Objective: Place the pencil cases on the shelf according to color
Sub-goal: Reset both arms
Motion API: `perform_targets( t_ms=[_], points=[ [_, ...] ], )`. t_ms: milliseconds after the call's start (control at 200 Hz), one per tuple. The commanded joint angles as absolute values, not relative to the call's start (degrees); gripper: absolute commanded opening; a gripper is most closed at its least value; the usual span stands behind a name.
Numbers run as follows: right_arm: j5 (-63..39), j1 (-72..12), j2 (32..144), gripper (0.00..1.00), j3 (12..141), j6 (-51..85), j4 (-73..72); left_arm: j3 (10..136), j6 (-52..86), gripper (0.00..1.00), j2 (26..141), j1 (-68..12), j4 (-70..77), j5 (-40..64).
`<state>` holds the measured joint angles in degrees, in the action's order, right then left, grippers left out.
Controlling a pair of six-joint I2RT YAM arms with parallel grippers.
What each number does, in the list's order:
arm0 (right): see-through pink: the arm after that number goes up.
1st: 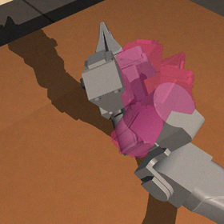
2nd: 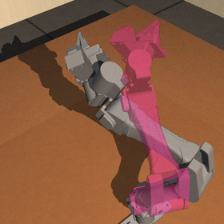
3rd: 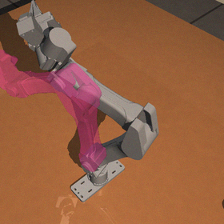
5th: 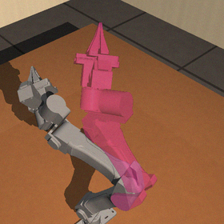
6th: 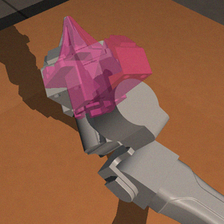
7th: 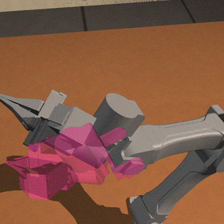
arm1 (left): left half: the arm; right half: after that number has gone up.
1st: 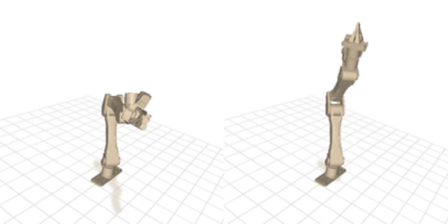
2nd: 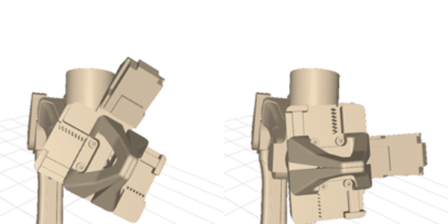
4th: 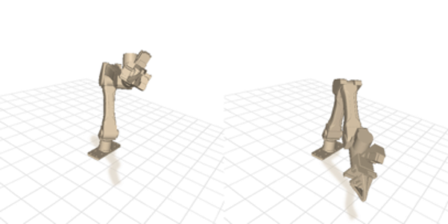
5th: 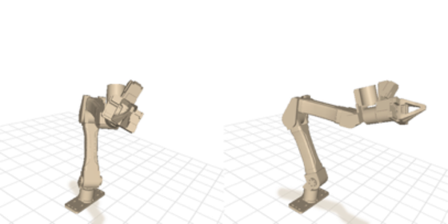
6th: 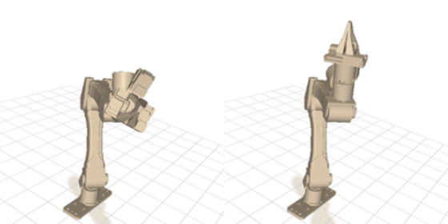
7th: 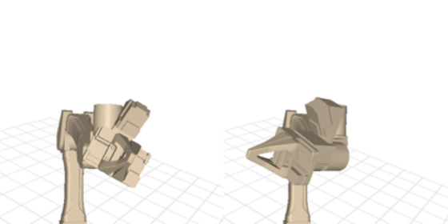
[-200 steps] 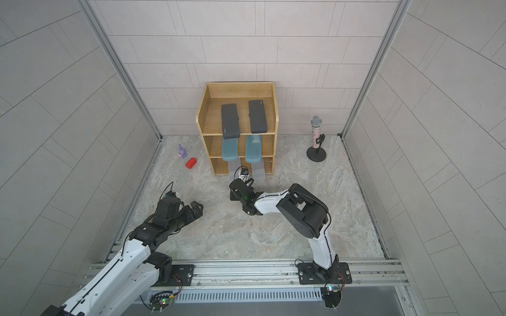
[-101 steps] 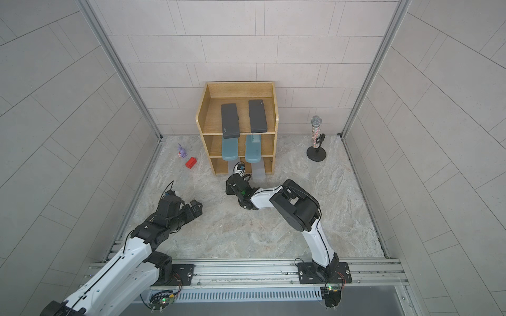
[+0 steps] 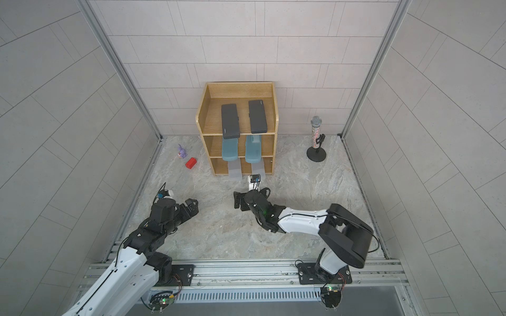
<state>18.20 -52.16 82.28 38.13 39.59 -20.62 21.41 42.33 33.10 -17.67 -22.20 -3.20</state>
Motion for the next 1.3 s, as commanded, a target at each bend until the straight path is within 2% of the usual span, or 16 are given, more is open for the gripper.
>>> perform_targets(
  t_ms=[0, 75, 155, 345, 485, 550, 630, 735, 825, 886, 946, 1076, 1291],
  points=[
    [31.01, -51.92, 72.14, 1.0, 33.07, 36.04, -9.78, 22.84, 36.18, 1.0, 32.0, -17.94, -18.46, -6.26],
    [38.16, -51.19, 64.14, 1.0, 30.69, 32.61, -5.13, 22.18, 34.51, 1.0, 31.73, -17.95, -15.96, -9.34],
    [41.1, -48.06, 55.61, 1.0, 28.5, 27.27, -2.04, 21.8, 31.94, 1.0, 32.48, -17.84, -14.12, -13.93],
    [37.05, -33.17, 36.75, 1.0, 22.07, 15.6, -0.29, 21.93, 25.91, 1.0, 38.36, -14.64, -8.58, -19.98],
    [32.76, -19.58, 32.6, 1.0, 15.76, 13.98, -5.54, 20.73, 24.55, 1.0, 42.86, -6.93, -1.75, -18.95],
    [28.14, -14.38, 34.29, 1.0, 13.98, 16.76, -8.03, 20.25, 24.9, 1.0, 43.89, -3.49, 0.94, -17.93],
    [27.44, -11.04, 37.8, 1.0, 13.68, 17.74, -12.25, 19.95, 23.25, 1.0, 44.05, -1.88, 3.16, -19.75],
    [27.68, -9.46, 45.41, 1.0, 13.71, 13.12, -21.18, 18.68, 19.94, 1.0, 44.12, -0.45, 6.47, -23.83],
    [28.91, -9.14, 53.08, 1.0, 14.96, 11.74, -24.48, 12.77, 16.36, 1.0, 47.78, 0.42, 18.81, -24.5],
    [29.88, -9.05, 57.58, 1.0, 13.62, 9.66, -32.35, 9.84, 13.45, 1.0, 50.14, 0.44, 26.67, -27.2],
    [30.29, -8.66, 61.85, 1.0, 11.57, 7.33, -41.44, 9.75, 14.07, 1.0, 51.91, 0.64, 27.89, -29.53],
    [29.91, -6.61, 70.92, 1.0, 11.45, 6.64, -51.14, 9.5, 12.91, 1.0, 58.23, 1.7, 35.25, -27.3],
    [28.11, -4.38, 79.21, 1.0, 9.54, 7.52, -65.86, 13.23, 12.56, 1.0, 68.47, 2.12, 41.75, -23.96]
  ],
)
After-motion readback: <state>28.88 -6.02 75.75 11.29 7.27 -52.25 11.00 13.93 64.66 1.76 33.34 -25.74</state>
